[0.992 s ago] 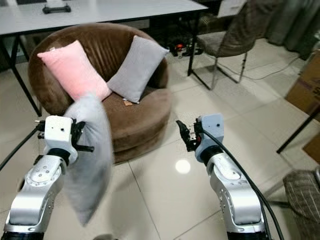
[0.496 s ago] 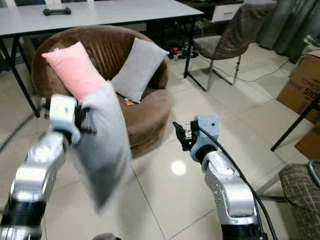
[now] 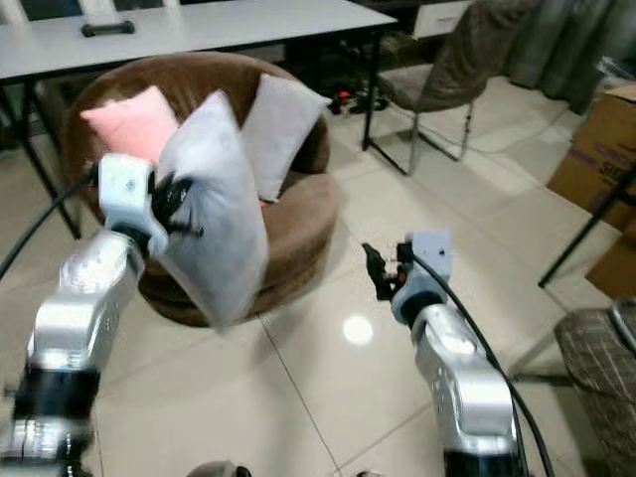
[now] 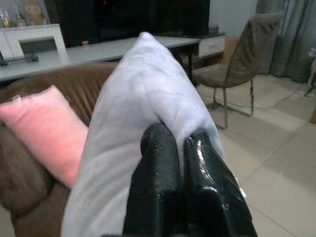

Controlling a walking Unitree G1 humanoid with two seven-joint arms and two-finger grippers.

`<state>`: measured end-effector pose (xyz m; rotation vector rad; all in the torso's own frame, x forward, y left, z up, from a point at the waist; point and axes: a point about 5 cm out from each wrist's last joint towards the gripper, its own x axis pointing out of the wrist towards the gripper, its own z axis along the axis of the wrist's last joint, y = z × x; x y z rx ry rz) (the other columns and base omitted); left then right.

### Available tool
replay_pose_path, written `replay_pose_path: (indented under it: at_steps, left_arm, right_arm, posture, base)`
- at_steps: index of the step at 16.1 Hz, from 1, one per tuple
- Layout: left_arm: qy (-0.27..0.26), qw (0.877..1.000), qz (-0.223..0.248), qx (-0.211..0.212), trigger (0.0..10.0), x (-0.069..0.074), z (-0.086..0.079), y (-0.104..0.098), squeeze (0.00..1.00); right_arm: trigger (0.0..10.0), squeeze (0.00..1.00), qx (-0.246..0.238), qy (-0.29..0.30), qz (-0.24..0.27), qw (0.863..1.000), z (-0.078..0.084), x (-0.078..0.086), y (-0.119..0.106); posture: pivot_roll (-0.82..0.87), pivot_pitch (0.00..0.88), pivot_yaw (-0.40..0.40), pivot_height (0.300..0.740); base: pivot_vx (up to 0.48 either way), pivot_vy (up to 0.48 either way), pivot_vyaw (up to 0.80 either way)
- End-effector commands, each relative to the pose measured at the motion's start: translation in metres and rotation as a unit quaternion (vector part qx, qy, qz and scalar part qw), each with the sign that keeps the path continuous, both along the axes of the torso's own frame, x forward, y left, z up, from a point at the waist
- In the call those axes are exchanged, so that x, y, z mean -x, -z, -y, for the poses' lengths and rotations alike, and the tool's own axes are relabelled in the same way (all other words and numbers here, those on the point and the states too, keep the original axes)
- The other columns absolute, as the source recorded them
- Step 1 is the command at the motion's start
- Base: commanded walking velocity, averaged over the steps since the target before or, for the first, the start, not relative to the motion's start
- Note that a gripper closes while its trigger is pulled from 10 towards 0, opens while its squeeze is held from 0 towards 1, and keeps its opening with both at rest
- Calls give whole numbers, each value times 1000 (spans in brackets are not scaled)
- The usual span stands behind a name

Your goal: Move the pillow to the sofa from floor

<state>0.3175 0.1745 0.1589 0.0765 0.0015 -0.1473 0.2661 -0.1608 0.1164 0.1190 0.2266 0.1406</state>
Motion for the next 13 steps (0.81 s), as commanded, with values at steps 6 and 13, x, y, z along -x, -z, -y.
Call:
replay_pose_path:
  at_steps: [6, 13]
  left_arm:
    - [-18, 998, 7, -63, 10000, 42, -3, 15, 0]
    - [-20, 998, 0, -61, 10000, 45, 1, 17, 0]
  right_arm:
    - [10000, 0, 15, 13, 38, 999, -6, 2, -11]
    - [10000, 0, 12, 20, 40, 999, -7, 4, -13]
  posture:
    - [23, 0, 32, 740]
    - [18, 0, 34, 740]
  base:
    - [0, 0, 0]
    - [207, 0, 0]
